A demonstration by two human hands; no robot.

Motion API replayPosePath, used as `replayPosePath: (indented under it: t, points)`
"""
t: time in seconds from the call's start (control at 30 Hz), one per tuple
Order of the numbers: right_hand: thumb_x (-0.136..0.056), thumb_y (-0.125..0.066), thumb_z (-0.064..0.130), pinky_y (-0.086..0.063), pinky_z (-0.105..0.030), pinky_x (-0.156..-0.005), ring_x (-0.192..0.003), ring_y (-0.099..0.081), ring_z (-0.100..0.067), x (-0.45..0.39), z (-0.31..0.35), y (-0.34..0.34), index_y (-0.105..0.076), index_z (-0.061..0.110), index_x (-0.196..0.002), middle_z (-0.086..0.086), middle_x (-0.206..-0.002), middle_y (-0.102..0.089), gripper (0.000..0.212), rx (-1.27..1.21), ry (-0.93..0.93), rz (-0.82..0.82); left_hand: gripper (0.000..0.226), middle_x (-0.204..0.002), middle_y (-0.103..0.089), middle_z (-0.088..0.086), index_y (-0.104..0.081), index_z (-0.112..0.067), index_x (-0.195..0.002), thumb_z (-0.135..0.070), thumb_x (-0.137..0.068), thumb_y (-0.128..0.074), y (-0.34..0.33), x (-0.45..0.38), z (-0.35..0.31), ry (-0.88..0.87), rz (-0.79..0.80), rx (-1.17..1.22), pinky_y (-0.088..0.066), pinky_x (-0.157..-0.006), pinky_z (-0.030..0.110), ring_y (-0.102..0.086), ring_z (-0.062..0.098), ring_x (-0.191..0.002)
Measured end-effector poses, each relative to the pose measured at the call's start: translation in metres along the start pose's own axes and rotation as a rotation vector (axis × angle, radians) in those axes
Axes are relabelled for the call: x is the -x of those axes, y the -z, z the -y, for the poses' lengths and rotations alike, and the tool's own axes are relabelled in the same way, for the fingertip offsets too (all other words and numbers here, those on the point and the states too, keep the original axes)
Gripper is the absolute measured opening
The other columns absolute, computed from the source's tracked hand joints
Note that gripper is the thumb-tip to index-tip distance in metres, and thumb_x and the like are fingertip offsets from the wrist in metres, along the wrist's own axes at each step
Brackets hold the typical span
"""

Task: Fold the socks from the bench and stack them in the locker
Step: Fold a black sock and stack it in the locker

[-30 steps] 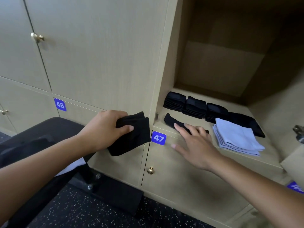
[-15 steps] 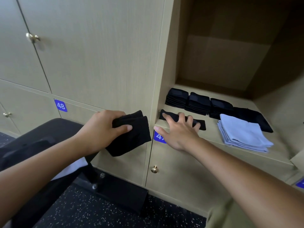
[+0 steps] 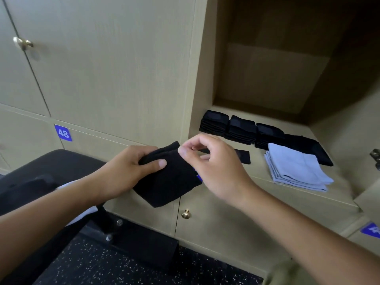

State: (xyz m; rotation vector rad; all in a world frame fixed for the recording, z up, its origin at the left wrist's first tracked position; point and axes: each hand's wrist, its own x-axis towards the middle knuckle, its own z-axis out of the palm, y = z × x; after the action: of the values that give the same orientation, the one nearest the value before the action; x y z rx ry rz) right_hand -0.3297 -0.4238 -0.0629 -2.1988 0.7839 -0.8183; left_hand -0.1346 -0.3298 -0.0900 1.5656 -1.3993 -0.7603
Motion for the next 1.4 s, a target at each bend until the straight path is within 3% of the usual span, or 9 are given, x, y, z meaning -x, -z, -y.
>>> replayPosePath:
  t: [0.2,0.33,0.63,0.77,0.9,1.0,1.13,1.3,1.4]
  points:
    - [-0.087,-0.076,0.029,-0.055,-0.032,-0.09,-0.1,-0.062,0.0,0.002,-0.008,0.009,-0.07,0.028,-0.098,0.016,-0.098,-0.069,0.013,-0.074,-0.032,-0.023,0.019,-0.086,-0.074,0.007,-0.075,-0.017,-0.094,-0.031,-0.094,-0.063,-0.013,-0.005,-0.005,0.001,0.009,0.089,-0.054,-0.073,0.035,-0.07,0.021,-0.08]
    - [-0.085,-0.079,0.022,-0.054,-0.028,-0.087,-0.093,-0.065,0.0,0.004,-0.009,0.016,-0.074,0.023,-0.09,0.014,-0.089,-0.071,0.007,-0.096,-0.002,-0.097,0.036,-0.106,-0.075,0.02,-0.073,-0.009,-0.111,-0.036,-0.093,-0.06,-0.022,-0.008,-0.01,0.023,0.013,0.138,-0.053,-0.095,0.057,-0.07,0.041,-0.103]
    - [-0.085,-0.078,0.016,-0.056,-0.034,-0.087,-0.103,-0.065,-0.006,0.006,-0.019,0.029,-0.075,0.017,-0.086,0.012,-0.101,-0.07,0.003,-0.037,0.124,-0.144,0.052,-0.104,-0.078,0.005,-0.072,-0.011,-0.109,-0.051,-0.099,-0.04,-0.04,-0.013,-0.023,0.084,0.19,0.141,-0.056,-0.086,0.03,-0.073,0.016,-0.098]
    - [-0.093,-0.07,0.024,-0.055,-0.029,-0.087,-0.095,-0.066,-0.006,0.011,-0.021,0.043,-0.065,0.022,-0.095,0.011,-0.104,-0.068,0.006,-0.072,0.013,-0.003,0.052,-0.108,-0.077,0.007,-0.071,-0.012,-0.112,-0.052,-0.099,-0.039,-0.047,-0.015,-0.028,0.056,0.203,0.134,-0.055,-0.091,0.036,-0.073,0.019,-0.103]
    - [-0.093,-0.069,0.04,-0.052,-0.03,-0.097,-0.099,-0.067,-0.005,0.016,-0.025,0.056,-0.051,0.035,-0.108,0.015,-0.116,-0.063,0.024,-0.116,-0.175,0.136,0.045,-0.103,-0.078,0.002,-0.071,-0.015,-0.111,-0.044,-0.102,-0.038,-0.056,-0.016,-0.038,0.012,0.205,0.165,-0.055,-0.077,0.02,-0.074,0.013,-0.097]
    - [-0.089,-0.075,0.041,-0.047,-0.022,-0.094,-0.102,-0.066,0.001,0.02,-0.024,0.07,-0.044,0.038,-0.124,0.02,-0.103,-0.068,0.046,-0.14,-0.292,0.215,0.048,-0.109,-0.075,0.012,-0.068,-0.007,-0.115,-0.042,-0.107,-0.036,-0.059,-0.019,-0.039,-0.045,0.22,0.164,-0.059,-0.084,0.03,-0.072,0.025,-0.102]
    - [-0.091,-0.075,0.023,-0.041,-0.006,-0.067,-0.064,-0.055,0.006,0.024,-0.021,0.079,-0.046,0.022,-0.122,0.025,-0.063,-0.059,0.043,-0.123,-0.266,0.246,0.064,-0.096,-0.067,0.021,-0.059,0.005,-0.107,-0.056,-0.101,-0.04,-0.064,-0.021,-0.043,-0.112,0.247,0.158,-0.052,-0.081,0.04,-0.064,0.022,-0.085]
    - [-0.092,-0.072,0.017,-0.035,-0.015,-0.056,-0.052,-0.039,-0.006,0.027,-0.022,0.091,-0.042,0.02,-0.101,0.018,-0.061,-0.052,0.032,-0.052,-0.165,0.15,0.068,-0.077,-0.049,0.002,-0.049,0.006,-0.09,-0.061,-0.094,-0.046,-0.07,-0.03,-0.044,-0.15,0.187,0.092,-0.04,-0.069,0.037,-0.047,0.019,-0.073]
    - [-0.094,-0.066,0.014,-0.038,-0.028,-0.064,-0.065,-0.041,-0.02,0.019,-0.027,0.116,-0.048,0.024,-0.091,0.009,-0.072,-0.046,0.021,0.114,-0.09,0.077,0.042,-0.076,-0.065,-0.009,-0.061,-0.01,-0.085,-0.048,-0.101,-0.054,-0.072,-0.035,-0.036,-0.144,0.211,-0.047,-0.052,-0.076,0.041,-0.061,0.016,-0.068]
